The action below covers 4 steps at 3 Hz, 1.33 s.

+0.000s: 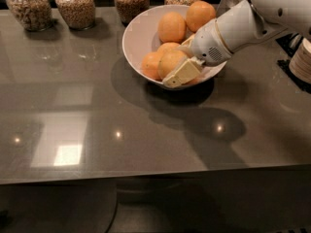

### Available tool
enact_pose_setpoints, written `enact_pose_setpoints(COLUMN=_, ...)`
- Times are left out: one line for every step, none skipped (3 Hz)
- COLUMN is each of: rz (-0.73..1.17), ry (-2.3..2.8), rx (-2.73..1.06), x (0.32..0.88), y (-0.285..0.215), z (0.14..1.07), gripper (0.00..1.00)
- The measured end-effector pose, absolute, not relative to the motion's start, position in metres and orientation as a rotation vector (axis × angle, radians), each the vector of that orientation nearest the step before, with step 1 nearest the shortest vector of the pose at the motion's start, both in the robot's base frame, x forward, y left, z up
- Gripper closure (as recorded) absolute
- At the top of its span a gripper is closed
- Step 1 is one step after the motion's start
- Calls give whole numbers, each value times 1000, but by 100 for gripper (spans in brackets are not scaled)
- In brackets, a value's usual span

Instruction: Pick orange from white bowl

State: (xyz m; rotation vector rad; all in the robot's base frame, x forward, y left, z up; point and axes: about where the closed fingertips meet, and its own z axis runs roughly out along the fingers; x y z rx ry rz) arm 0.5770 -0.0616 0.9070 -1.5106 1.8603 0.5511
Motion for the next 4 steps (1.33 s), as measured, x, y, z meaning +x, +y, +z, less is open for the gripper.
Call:
enact_pose_setpoints(rz=548, ry=1862, rx=-1509, x=578, y=-63, z=906, gripper=66)
enact_pose_setpoints(rz=539, ry=1863, rx=-1496, x=578, y=-68, z=909, gripper=89)
enact_pose_setpoints(rz=526, ry=1818, rx=-1468, x=576, y=-78, z=933, gripper=100)
enact_pose_setpoints(rz=500, ry=1766, rx=-1483, x=568, y=-83, z=969, gripper=100)
